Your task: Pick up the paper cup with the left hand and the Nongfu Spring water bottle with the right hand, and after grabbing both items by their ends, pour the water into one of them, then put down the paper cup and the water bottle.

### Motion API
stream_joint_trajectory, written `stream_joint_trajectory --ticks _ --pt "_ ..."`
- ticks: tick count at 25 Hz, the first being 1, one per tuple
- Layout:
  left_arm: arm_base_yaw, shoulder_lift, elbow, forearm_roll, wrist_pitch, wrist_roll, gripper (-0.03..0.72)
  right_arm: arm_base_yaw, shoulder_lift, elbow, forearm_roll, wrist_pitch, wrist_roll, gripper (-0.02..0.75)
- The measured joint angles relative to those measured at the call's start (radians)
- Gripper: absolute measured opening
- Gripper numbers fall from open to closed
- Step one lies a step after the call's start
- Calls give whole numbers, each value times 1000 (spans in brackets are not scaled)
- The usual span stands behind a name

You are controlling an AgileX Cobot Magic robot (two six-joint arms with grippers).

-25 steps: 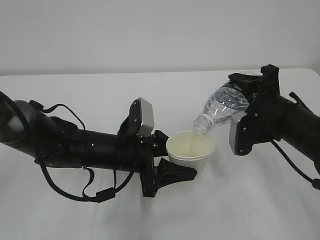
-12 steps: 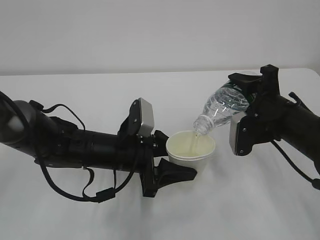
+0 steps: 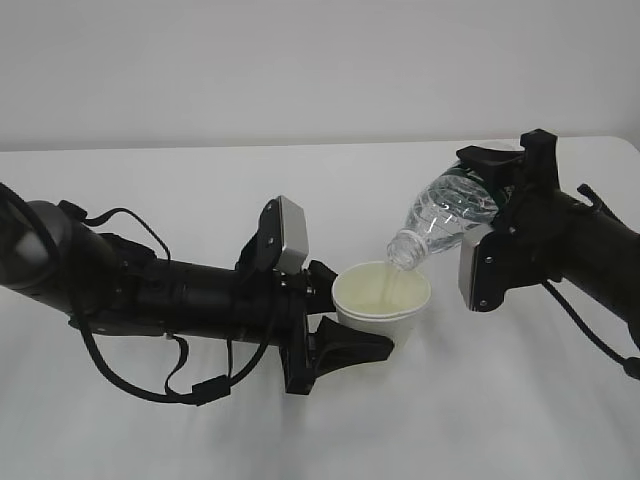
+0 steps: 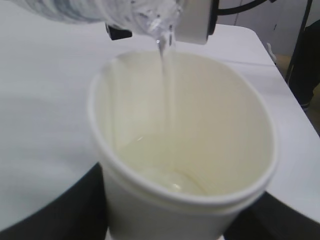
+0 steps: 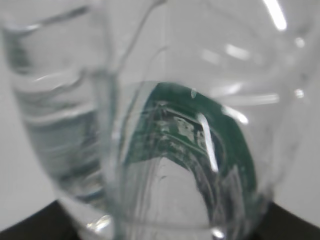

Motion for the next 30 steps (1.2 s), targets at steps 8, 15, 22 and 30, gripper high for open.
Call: stream_joint_trajectory --ticks 8,15,22,30 --pt "0 0 0 0 0 0 435 0 0 0 0 0 -5 397" --pt "0 0 0 0 1 0 435 0 0 0 0 0 -8 397" --pt "0 0 0 0 2 0 435 0 0 -2 0 0 -14 396" --pt "0 0 0 1 10 0 435 0 0 -2 0 0 -15 396"
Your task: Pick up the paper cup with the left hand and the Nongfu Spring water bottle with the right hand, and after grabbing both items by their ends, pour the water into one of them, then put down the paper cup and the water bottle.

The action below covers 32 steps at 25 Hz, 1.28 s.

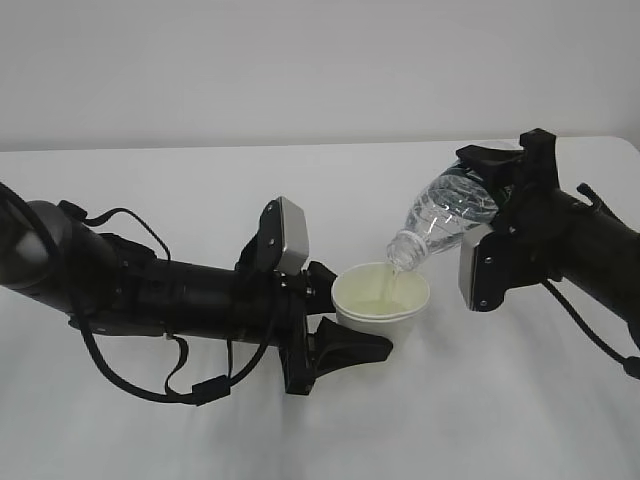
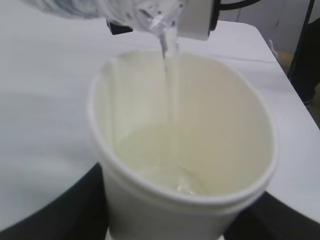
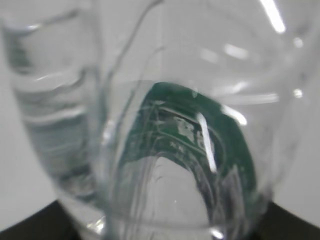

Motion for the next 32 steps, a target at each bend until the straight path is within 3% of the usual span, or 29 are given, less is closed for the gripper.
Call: stream_joint_trajectory --ticks 32 --pt "0 0 0 35 10 0 435 0 0 0 0 -1 -9 396"
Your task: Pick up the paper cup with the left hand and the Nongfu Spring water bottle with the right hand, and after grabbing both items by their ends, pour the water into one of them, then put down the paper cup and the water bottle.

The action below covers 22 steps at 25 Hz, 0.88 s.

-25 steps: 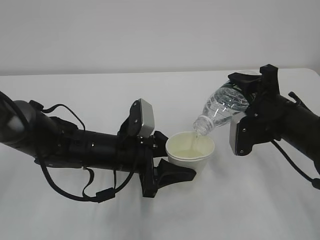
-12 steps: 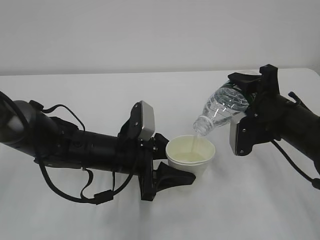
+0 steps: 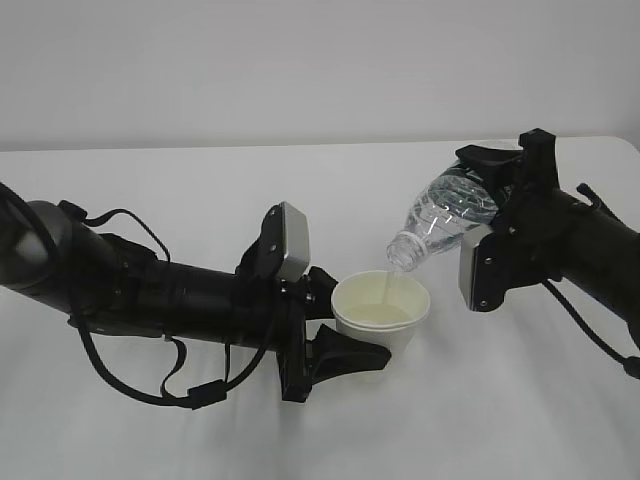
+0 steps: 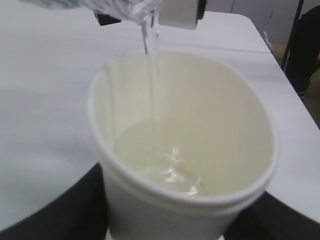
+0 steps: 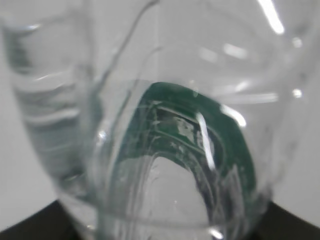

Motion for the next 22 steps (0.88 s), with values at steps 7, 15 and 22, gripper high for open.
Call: stream_joint_trajectory --ticks 7,15,22 --pt "0 0 0 3 7 0 435 0 0 0 -2 -2 -9 396" --pt "0 0 0 8 12 0 435 0 0 0 -7 -5 -11 396" --pt "0 0 0 15 15 0 435 0 0 0 -8 -5 -12 396"
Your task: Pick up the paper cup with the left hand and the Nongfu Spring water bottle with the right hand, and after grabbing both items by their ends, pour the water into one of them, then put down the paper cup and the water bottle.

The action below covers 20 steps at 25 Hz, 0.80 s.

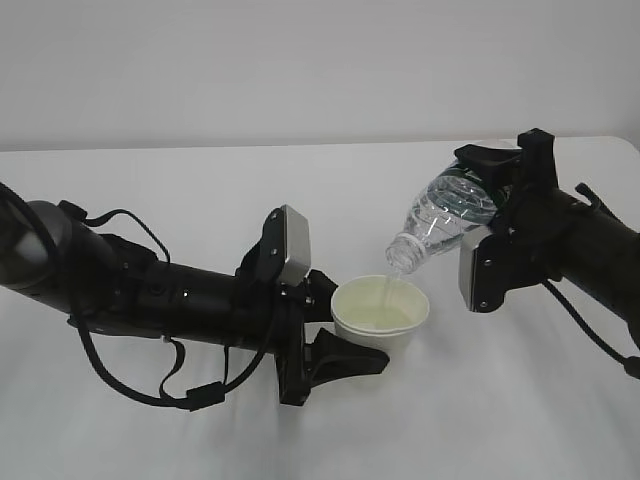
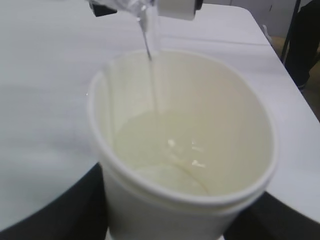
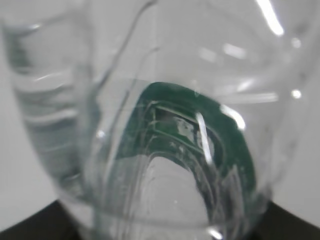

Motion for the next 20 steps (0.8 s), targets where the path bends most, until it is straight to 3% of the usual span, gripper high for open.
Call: stream_joint_trajectory --ticks 20 --pt "0 0 0 2 4 0 435 0 0 0 -2 -2 -2 396"
